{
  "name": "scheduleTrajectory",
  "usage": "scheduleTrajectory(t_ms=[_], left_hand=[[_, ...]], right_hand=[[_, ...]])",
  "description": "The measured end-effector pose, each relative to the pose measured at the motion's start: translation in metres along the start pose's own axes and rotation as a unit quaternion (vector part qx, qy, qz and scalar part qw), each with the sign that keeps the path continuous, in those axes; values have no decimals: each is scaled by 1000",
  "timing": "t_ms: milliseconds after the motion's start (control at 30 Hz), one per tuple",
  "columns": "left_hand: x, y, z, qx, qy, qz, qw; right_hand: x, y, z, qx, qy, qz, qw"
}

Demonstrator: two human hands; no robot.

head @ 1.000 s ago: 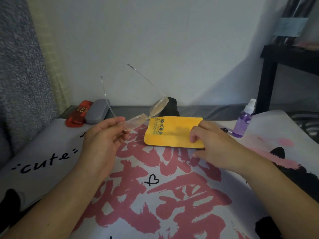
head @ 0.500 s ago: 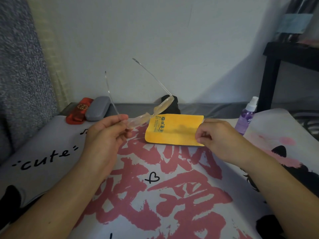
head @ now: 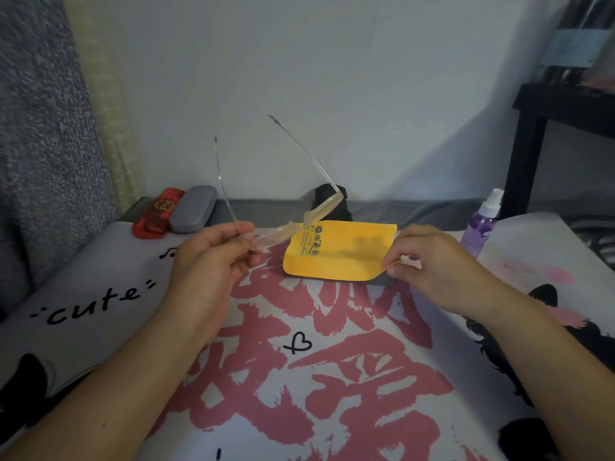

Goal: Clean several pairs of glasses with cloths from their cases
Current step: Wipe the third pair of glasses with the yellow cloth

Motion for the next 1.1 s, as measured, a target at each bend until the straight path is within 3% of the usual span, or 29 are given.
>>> scheduleTrajectory(t_ms=[100, 200, 367, 433, 567, 733, 833, 967, 1100], left_hand=[[0, 1, 1, -13, -49, -30, 998], [-7, 5, 0, -16, -137, -86, 987], [-19, 15, -8, 70, -161, -129, 976], [-21, 18, -11, 111, -161, -142, 970], [-22, 25, -16, 180, -166, -179, 953], [-22, 39, -27, 259, -132, -201, 935], [-19, 41, -29, 282, -142, -232, 920], [-17, 41, -28, 282, -154, -251, 913], [-15, 41, -29, 279, -187, -272, 902]], right_hand=[[7, -1, 3, -91, -46, -44, 994], [19, -4, 14, -193, -181, -104, 959], [40, -14, 75, -336, -186, -74, 920], [50, -12, 91, -304, -192, -71, 930], [59, -6, 82, -170, -143, -97, 970], [83, -8, 67, -215, -108, -99, 966], [89, -12, 48, -157, -184, -109, 964], [101, -1, 15, -19, -394, -97, 914], [103, 10, -7, 78, -490, -110, 861]])
Point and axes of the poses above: each hand's wrist, its own y-axis away from the middle knuckle, its own z-axis out of the back of the hand, x = y × z, the point moved 3 cm from there along -y, towards the middle knuckle
